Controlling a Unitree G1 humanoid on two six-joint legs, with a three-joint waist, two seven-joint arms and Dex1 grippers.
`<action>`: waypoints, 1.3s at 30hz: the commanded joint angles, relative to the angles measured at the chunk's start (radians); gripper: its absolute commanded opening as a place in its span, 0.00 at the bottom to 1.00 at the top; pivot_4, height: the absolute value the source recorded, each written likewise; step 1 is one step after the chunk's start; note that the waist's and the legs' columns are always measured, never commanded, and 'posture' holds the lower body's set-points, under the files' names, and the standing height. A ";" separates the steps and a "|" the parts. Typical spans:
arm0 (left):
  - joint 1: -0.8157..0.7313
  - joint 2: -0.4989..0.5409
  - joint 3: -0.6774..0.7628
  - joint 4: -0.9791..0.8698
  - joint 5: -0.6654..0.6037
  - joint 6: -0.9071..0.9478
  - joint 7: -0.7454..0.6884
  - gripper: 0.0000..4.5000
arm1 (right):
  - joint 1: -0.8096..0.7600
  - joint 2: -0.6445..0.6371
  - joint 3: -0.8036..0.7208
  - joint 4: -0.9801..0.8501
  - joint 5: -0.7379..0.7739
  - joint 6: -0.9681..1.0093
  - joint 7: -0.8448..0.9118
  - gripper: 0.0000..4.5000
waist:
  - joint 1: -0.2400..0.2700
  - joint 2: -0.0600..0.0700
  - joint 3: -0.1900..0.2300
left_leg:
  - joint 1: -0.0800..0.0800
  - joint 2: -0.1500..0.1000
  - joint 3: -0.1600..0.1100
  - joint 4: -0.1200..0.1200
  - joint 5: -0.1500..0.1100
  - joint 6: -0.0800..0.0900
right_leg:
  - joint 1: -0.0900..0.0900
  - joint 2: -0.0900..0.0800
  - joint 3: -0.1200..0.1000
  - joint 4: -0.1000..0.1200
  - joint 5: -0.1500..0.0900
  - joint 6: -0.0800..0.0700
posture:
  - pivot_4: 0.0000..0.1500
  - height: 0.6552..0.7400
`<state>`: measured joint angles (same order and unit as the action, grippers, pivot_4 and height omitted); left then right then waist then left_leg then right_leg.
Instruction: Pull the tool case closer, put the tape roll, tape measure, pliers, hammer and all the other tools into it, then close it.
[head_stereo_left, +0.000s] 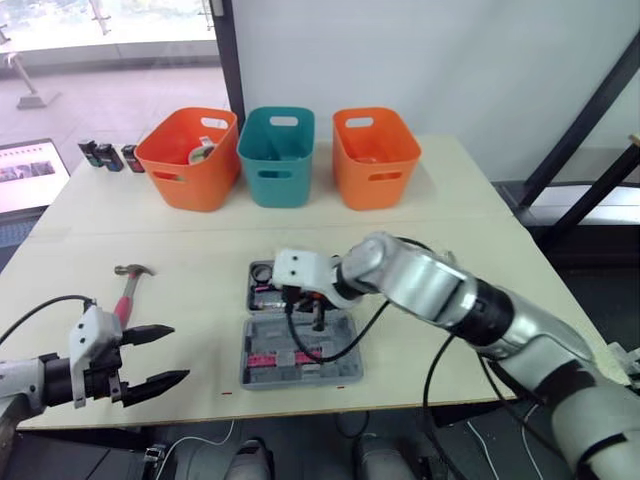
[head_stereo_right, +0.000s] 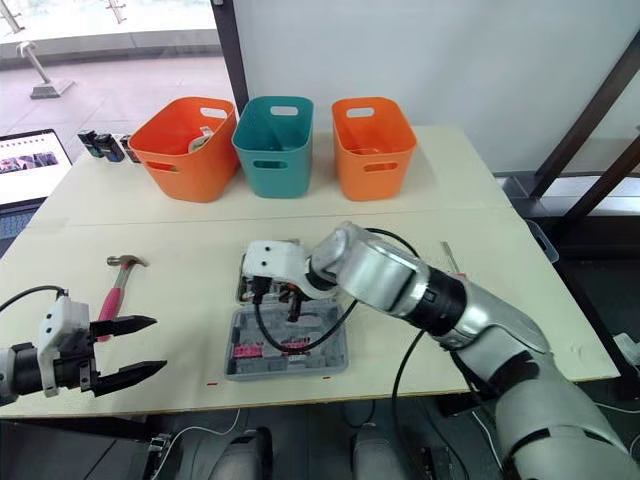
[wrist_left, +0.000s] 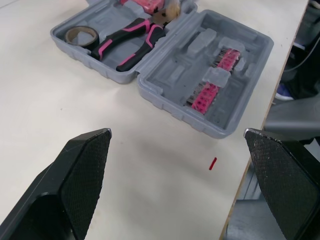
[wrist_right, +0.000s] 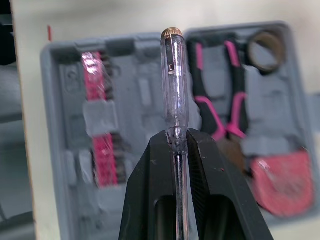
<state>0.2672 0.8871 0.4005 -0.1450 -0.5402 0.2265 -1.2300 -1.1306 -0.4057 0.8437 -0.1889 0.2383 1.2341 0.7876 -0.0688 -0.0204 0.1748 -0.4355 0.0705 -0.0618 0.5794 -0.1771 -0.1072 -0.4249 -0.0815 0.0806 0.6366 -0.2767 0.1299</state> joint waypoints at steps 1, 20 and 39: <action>0.014 0.005 0.017 -0.045 0.001 -0.011 -0.006 1.00 | -0.043 0.046 0.035 0.031 -0.026 0.018 -0.005 0.01 | 0.000 0.000 0.000 | -0.001 0.000 0.000 0.000 0.000 0.000 | -0.001 0.000 0.000 0.001 0.000 0.001 | 1.00 1.00; 0.014 -0.001 0.003 -0.121 0.003 0.017 0.014 1.00 | -0.056 0.201 0.123 0.326 -0.150 -0.116 0.031 0.01 | -0.001 0.000 0.000 | -0.001 0.000 -0.001 0.008 0.001 -0.001 | -0.003 0.001 0.000 0.012 -0.001 0.000 | 1.00 1.00; -0.004 -0.011 -0.007 -0.152 -0.001 0.051 0.049 1.00 | -0.030 0.191 0.154 0.351 -0.248 -0.148 0.111 0.01 | -0.001 0.000 0.000 | -0.002 0.000 -0.001 0.009 0.001 -0.001 | -0.003 0.001 0.000 0.012 -0.001 0.000 | 1.00 1.00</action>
<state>0.2672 0.8803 0.3876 -0.2784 -0.5321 0.2779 -1.1856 -1.1549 -0.2209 1.0063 0.1822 0.0042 1.0854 0.8945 -0.0701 -0.0206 0.1747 -0.4370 0.0705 -0.0628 0.5886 -0.1766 -0.1079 -0.4279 -0.0805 0.0806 0.6490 -0.2777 0.1303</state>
